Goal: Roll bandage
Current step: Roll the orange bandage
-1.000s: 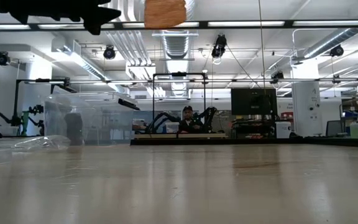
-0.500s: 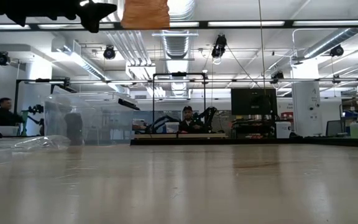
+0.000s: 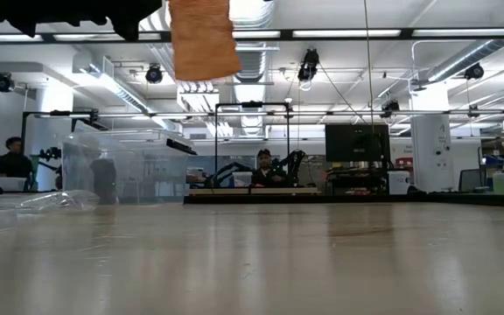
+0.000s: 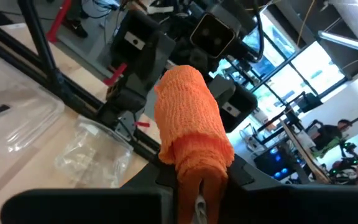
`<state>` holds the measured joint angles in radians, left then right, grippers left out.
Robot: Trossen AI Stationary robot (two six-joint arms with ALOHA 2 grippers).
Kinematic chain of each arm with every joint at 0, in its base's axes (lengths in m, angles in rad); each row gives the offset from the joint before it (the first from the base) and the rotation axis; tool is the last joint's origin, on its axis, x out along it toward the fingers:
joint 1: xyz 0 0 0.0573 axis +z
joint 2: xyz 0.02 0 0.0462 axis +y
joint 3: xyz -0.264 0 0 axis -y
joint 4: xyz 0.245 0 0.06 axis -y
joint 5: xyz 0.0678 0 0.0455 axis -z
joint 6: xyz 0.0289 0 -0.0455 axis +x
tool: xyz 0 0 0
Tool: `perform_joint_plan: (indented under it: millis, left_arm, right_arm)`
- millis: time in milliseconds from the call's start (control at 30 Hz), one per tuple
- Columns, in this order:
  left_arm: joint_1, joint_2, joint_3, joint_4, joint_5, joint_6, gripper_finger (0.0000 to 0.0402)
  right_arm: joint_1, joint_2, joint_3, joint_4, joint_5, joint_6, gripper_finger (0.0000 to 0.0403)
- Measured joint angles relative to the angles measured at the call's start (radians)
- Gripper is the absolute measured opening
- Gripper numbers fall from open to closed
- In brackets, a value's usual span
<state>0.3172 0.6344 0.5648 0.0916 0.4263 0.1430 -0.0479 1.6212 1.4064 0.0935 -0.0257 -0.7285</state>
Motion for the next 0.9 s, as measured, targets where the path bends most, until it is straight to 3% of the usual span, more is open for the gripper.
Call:
perform_joint_plan:
  millis: [167,333,600,900]
  left_arm:
    - [0.0,0.006,0.0,0.014,-0.003,-0.005,0.0196]
    - [0.0,0.017,-0.001,0.021,-0.07,0.015,0.0184]
    - [0.0,0.049,-0.001,0.045,-0.143,0.084,0.0166]
    - [0.0,0.106,-0.001,0.108,-0.398,0.08,0.0148]
  right_arm:
    - [0.002,0.016,-0.005,0.003,0.0,0.011,0.0043]
    - [0.002,0.011,-0.005,0.005,0.0,0.028,0.0043]
    - [0.009,-0.031,-0.005,-0.047,0.001,0.164,0.0043]
    - [0.006,-0.044,-0.018,-0.105,0.002,0.23,0.0043]
